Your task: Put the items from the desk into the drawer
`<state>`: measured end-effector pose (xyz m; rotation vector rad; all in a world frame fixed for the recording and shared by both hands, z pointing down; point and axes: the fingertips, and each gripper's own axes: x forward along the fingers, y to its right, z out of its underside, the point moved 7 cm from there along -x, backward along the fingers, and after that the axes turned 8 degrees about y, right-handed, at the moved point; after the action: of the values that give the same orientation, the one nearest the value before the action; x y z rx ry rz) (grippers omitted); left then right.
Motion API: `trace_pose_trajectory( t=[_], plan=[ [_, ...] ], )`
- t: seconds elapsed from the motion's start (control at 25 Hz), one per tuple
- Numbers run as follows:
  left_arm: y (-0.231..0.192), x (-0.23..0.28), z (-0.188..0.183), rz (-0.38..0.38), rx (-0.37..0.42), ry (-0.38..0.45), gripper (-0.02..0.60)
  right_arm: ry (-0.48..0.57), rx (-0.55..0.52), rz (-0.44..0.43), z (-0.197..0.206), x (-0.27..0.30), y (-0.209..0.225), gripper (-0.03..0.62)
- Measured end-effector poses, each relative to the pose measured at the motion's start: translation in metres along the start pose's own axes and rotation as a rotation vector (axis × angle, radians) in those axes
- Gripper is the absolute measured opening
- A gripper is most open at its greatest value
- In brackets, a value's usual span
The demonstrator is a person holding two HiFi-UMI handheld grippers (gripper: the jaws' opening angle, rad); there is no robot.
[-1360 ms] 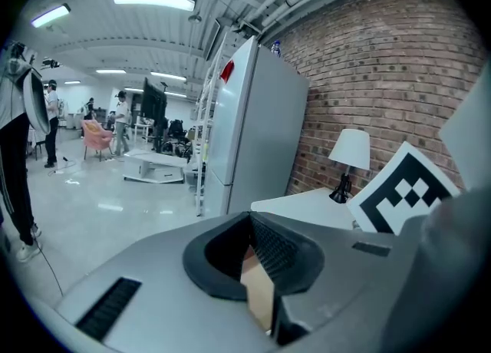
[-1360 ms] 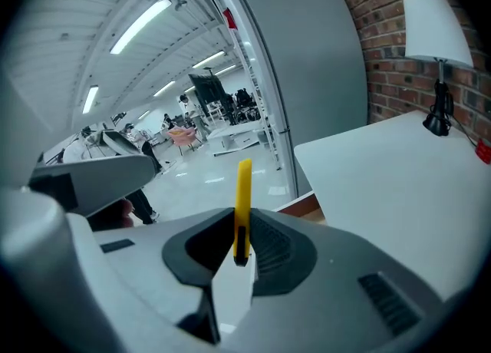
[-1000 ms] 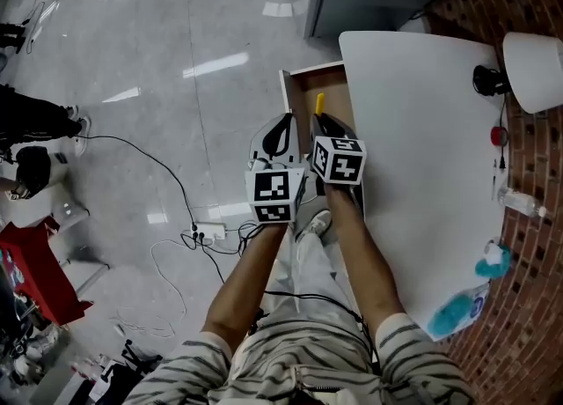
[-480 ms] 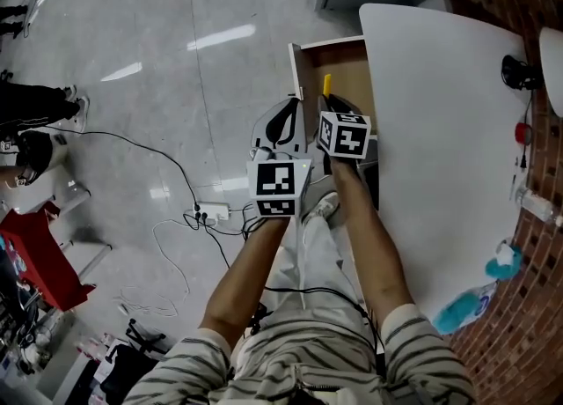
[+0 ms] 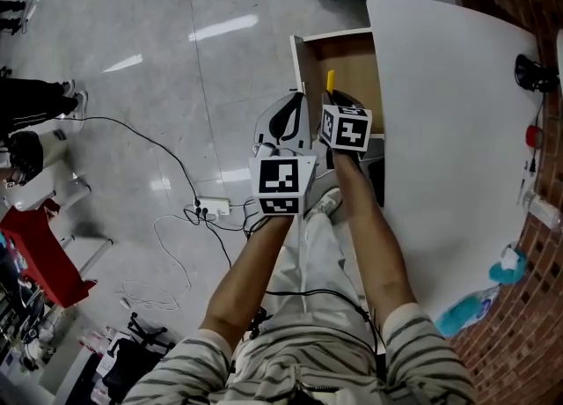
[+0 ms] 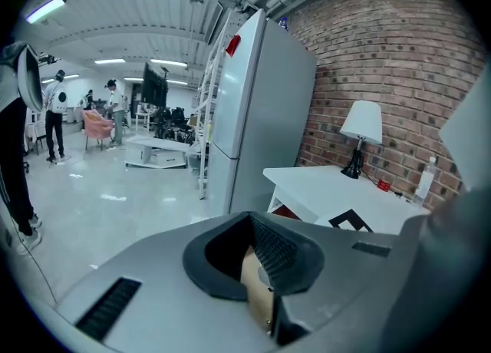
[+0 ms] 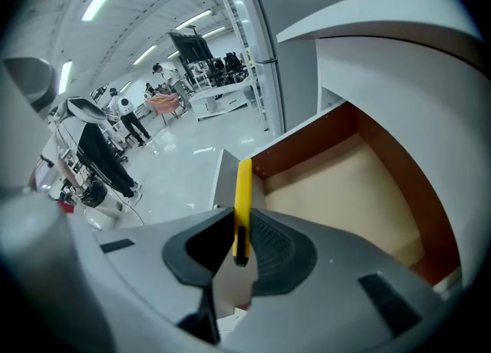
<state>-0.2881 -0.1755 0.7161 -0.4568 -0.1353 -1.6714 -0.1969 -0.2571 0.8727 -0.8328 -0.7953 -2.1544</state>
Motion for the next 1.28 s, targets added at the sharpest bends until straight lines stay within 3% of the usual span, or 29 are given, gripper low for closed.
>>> trace_pose_trajectory(
  t=[0.48, 1.28],
  plan=[
    [0.001, 0.016, 0.012, 0.000, -0.007, -0.006, 0.008, -0.105, 0.025, 0.019, 0.024, 0.031, 0.012, 0.067],
    [0.004, 0.016, 0.020, 0.024, 0.002, -0.031, 0.008, -0.194, 0.024, 0.043, 0.045, 0.053, 0.024, 0.067]
  ],
)
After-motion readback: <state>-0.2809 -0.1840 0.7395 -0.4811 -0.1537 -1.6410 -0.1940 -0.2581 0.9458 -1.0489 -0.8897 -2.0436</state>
